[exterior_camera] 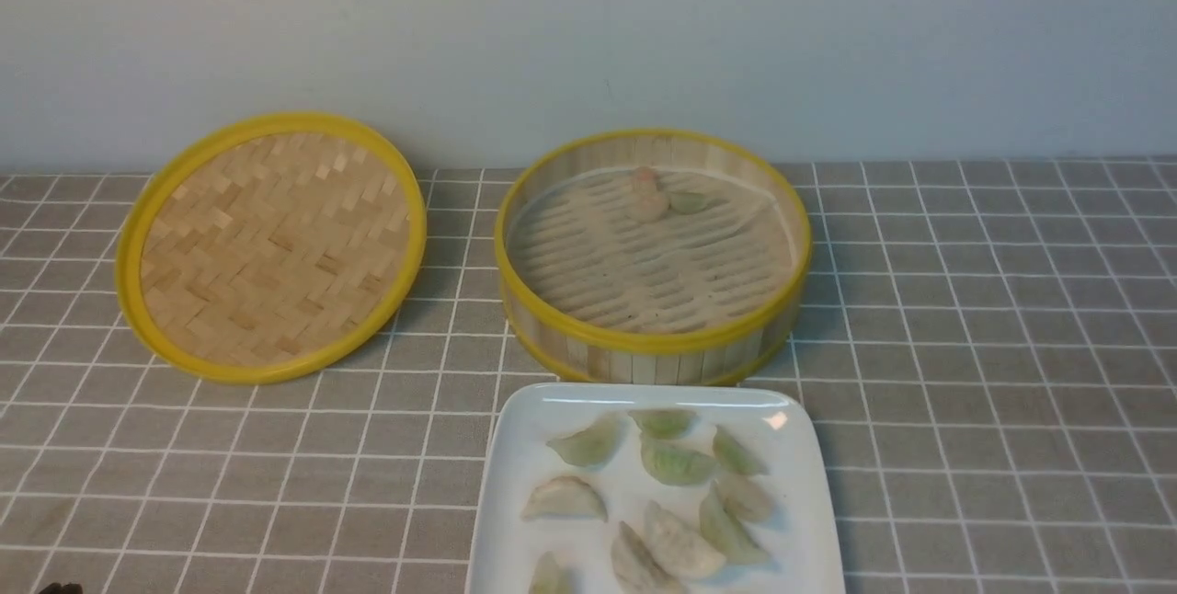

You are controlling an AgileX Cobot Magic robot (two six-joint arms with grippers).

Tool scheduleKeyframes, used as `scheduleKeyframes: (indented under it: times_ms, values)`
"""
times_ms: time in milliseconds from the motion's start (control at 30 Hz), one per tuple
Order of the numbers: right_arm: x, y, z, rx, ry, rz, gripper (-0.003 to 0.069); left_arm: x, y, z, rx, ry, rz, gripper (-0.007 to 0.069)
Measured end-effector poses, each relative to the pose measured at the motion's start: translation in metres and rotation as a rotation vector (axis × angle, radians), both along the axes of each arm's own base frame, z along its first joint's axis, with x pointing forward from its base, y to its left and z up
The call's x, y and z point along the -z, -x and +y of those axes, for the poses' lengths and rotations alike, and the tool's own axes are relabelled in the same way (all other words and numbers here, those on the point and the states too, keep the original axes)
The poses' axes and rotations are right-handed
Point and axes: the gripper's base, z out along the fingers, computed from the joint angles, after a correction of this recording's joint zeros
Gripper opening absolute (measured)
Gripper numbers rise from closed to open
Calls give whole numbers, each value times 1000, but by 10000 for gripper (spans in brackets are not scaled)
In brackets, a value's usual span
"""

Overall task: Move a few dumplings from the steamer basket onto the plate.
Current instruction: Use the right arm to grab a dumpling from inside the steamer

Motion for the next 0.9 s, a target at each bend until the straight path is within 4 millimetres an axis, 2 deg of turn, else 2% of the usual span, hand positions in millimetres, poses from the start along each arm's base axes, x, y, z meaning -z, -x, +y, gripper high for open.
scheduleKeyframes:
  times_ms: [33,67,100,167,233,267,367,467,500,567,733,833,867,900]
  values:
    - [-16,-12,3,-24,43,100,-14,0,0,0,0,0,0,-5]
    - [-13,-15,3,-28,47,135,-14,0,0,0,0,0,0,-5]
    - [-29,-32,6,-59,97,252,-14,0,0,0,0,0,0,-5]
    - [-38,-61,11,-111,161,447,-14,0,0,0,0,0,0,-5]
    - [-49,-83,14,-145,205,532,-14,0,0,0,0,0,0,-5]
    - [-51,-103,16,-171,227,615,-13,0,0,0,0,0,0,-5]
    - [-61,-140,20,-210,257,707,-13,0,0,0,0,0,0,-5]
    - [-64,-170,24,-237,269,776,-13,0,0,0,0,0,0,-5]
    - [-61,-193,27,-257,276,827,-12,0,0,0,0,0,0,-5]
    - [-62,-212,33,-278,294,850,-10,0,0,0,0,0,0,-5]
    - [-55,-268,65,-350,404,878,-10,0,0,0,0,0,0,-5]
    - [-43,-302,85,-398,458,888,-10,0,0,0,0,0,0,-5]
    - [-45,-305,86,-399,459,881,-10,0,0,0,0,0,0,-5]
    - [-34,-322,96,-420,472,902,-10,0,0,0,0,0,0,-5]
